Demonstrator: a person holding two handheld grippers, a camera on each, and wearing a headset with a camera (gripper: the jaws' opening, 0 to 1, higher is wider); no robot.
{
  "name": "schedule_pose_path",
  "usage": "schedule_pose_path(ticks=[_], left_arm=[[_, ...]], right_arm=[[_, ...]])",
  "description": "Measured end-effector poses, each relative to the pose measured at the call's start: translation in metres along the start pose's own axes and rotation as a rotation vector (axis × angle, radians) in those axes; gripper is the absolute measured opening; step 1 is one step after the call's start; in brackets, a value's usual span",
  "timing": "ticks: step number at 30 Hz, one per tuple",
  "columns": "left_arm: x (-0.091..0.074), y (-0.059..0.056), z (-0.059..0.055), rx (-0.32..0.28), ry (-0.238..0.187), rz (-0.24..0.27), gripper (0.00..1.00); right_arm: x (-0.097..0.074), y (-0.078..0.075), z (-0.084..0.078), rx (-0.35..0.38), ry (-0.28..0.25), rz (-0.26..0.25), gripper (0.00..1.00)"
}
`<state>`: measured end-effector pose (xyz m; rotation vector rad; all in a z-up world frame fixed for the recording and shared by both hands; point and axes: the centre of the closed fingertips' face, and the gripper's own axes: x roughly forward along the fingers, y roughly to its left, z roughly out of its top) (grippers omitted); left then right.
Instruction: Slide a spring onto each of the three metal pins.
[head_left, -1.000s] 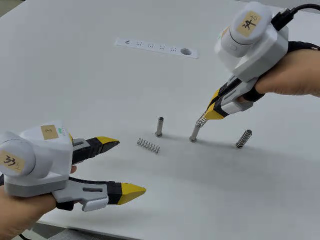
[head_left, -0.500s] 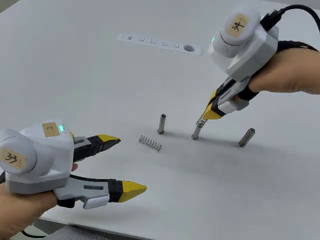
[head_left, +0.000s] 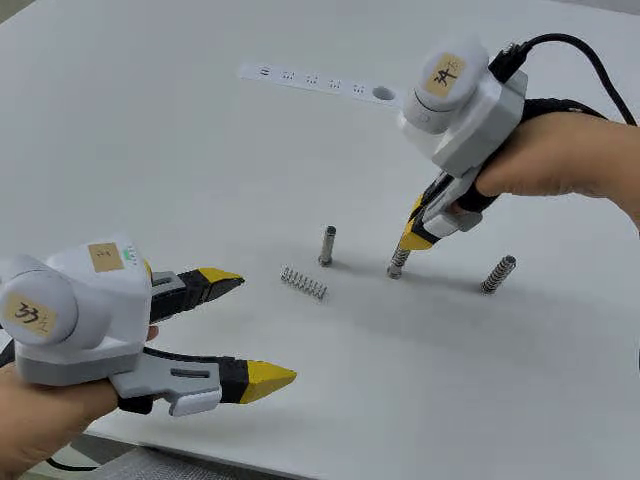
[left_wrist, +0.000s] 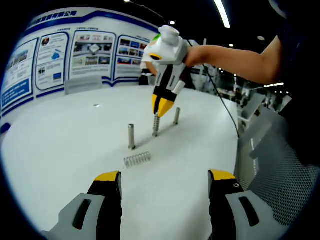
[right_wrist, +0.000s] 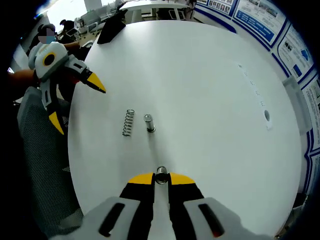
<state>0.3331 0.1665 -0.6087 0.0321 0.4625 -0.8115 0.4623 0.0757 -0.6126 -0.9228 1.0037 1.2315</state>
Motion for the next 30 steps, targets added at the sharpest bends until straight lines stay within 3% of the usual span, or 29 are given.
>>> schedule_pose_path(ticks=[11, 30], left_arm=[[0.000, 0.000, -0.002, -0.005, 0.000, 0.002, 0.72], [-0.001, 0.000, -0.002, -0.005, -0.001, 0.000, 0.72]], right_arm=[[0.011, 0.002, -0.006, 0.019, 0.027, 0.010, 0.11], [0.004, 0.005, -0.018, 0.065, 0.067, 0.007, 0.11]])
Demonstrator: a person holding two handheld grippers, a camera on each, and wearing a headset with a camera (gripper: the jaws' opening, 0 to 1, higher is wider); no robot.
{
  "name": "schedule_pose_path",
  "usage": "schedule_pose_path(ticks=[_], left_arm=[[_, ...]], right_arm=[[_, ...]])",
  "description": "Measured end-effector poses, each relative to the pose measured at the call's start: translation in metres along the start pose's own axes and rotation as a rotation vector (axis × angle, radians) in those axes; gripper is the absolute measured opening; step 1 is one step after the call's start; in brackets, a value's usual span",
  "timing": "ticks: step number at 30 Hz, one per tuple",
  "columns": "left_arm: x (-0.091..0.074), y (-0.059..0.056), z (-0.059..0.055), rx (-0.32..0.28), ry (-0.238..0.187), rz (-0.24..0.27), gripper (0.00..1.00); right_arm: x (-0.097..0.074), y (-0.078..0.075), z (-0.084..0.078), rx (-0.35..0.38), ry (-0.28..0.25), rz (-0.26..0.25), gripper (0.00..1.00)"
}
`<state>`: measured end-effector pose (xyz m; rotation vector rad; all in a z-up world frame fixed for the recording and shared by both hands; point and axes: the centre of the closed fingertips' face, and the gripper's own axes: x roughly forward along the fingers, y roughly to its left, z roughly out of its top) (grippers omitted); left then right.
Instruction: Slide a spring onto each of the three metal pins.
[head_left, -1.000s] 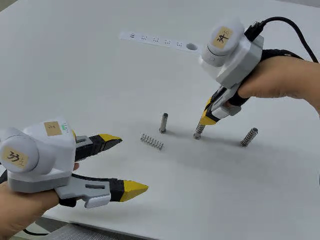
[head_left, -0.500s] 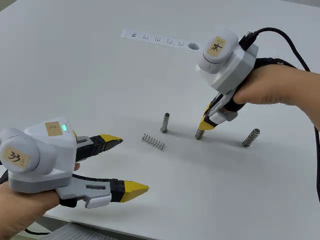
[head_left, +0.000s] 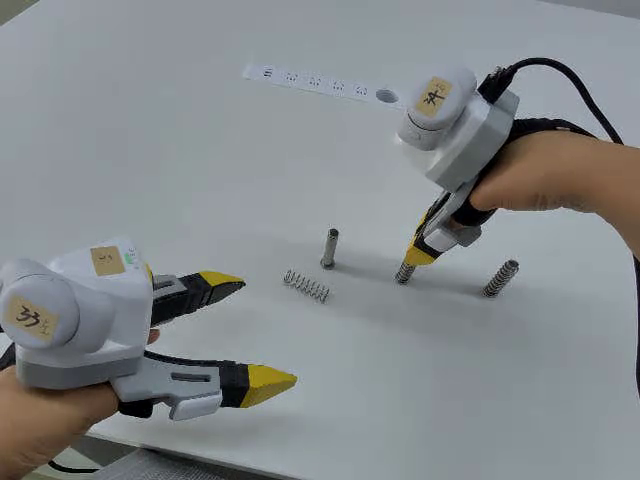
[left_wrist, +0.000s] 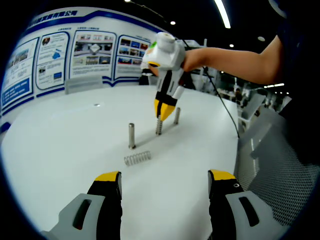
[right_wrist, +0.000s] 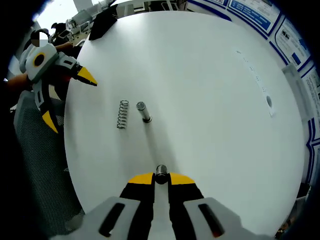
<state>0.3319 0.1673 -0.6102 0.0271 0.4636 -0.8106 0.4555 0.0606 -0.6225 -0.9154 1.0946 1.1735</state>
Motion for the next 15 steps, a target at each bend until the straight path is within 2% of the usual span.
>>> schedule_pose_path(ticks=[8, 15], left_arm=[[0.0008, -0.0009, -0.0002, 0.001, 0.000, -0.002, 0.72], [0.0001, -0.0001, 0.0002, 0.002, -0.001, 0.001, 0.72]], right_arm=[[-0.0002, -0.0036, -0.0069, 0.013, 0.017, -0.009, 0.11], [0.0016, -0.0018, -0.0067, -0.018, 0.008, 0.002, 0.14]])
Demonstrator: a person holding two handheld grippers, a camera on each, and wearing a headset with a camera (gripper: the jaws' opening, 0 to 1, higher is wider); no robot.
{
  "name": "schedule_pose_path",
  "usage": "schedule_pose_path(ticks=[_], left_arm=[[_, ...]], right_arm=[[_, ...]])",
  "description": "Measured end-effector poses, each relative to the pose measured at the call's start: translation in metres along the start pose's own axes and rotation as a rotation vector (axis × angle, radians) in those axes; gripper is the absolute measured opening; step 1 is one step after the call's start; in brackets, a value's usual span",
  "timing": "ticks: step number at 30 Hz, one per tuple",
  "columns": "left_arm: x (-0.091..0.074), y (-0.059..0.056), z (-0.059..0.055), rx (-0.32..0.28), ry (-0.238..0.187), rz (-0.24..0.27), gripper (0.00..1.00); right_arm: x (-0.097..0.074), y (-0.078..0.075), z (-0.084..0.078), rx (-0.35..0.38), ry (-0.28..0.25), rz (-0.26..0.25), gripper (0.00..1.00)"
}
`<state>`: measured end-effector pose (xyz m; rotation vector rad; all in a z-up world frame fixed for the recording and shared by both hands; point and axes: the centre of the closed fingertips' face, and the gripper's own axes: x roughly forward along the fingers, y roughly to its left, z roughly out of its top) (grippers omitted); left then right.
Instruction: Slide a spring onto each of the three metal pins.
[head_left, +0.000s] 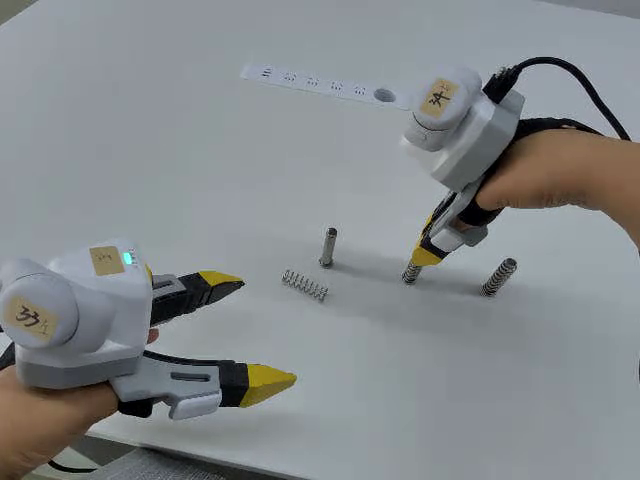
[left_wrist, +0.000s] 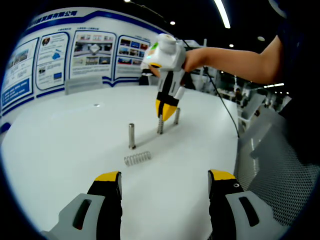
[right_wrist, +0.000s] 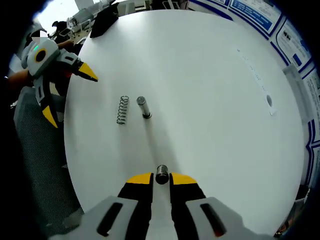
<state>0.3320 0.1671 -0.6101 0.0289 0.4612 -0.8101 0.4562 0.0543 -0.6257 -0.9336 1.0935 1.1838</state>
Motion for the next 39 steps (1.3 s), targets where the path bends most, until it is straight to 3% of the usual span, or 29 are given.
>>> schedule_pose_path(ticks=[7, 21, 30, 39], left_arm=[[-0.001, 0.001, 0.000, 0.001, 0.000, 0.003, 0.72], [0.001, 0.000, 0.004, 0.015, 0.000, -0.005, 0.72], [0.000, 0.000, 0.006, 0.022, 0.000, -0.004, 0.72], [-0.001, -0.001, 0.006, 0.023, 0.000, -0.004, 0.72]], right_arm=[[-0.002, -0.001, 0.001, -0.013, -0.020, -0.017, 0.18], [-0.029, -0.004, 0.026, -0.044, -0.124, -0.082, 0.18], [-0.031, 0.014, 0.041, -0.058, -0.171, -0.065, 0.18], [-0.011, 0.043, 0.051, -0.062, -0.191, -0.010, 0.18]])
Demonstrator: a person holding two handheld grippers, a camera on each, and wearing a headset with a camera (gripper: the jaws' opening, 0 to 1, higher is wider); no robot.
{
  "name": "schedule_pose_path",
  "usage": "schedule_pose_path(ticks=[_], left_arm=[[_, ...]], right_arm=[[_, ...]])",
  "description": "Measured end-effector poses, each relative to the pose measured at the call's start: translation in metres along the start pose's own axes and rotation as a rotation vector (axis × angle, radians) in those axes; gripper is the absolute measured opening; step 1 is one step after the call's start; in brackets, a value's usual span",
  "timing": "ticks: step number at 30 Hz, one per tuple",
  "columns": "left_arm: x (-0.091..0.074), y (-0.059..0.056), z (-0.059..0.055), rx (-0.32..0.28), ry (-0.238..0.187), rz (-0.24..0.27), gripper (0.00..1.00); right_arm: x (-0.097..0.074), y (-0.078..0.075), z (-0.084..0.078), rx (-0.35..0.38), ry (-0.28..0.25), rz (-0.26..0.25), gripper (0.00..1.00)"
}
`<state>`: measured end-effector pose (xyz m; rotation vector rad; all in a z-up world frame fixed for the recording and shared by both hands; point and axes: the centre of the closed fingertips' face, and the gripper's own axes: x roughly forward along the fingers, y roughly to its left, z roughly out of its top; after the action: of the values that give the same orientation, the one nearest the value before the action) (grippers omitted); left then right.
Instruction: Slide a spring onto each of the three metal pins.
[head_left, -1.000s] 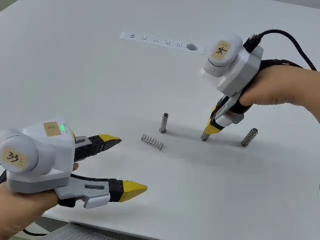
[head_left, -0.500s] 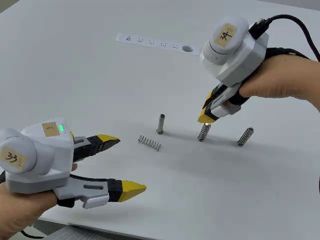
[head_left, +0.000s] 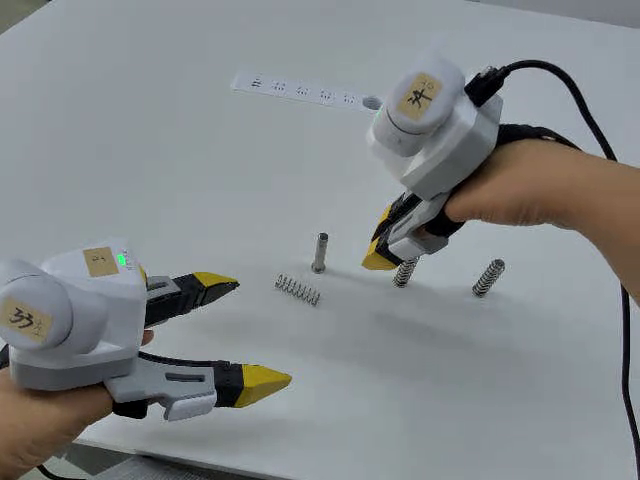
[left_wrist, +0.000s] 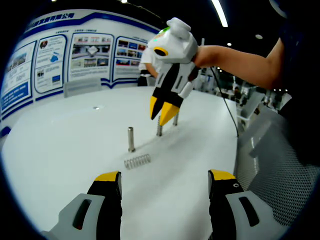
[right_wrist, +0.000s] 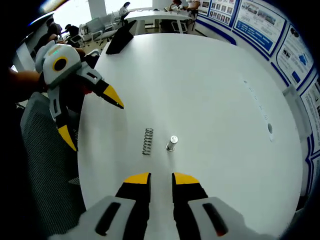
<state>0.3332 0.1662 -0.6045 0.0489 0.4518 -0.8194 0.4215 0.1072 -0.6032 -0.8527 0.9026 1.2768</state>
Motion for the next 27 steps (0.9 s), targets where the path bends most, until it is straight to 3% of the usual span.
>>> schedule_pose_path(ticks=[12, 27], left_arm=[[-0.001, 0.001, -0.001, -0.005, 0.002, 0.002, 0.72], [0.000, 0.000, -0.004, -0.013, 0.004, 0.003, 0.72]], right_arm=[[0.034, 0.022, 0.006, 0.027, -0.038, 0.045, 0.17], [0.066, 0.025, 0.014, 0.050, -0.070, 0.027, 0.17]])
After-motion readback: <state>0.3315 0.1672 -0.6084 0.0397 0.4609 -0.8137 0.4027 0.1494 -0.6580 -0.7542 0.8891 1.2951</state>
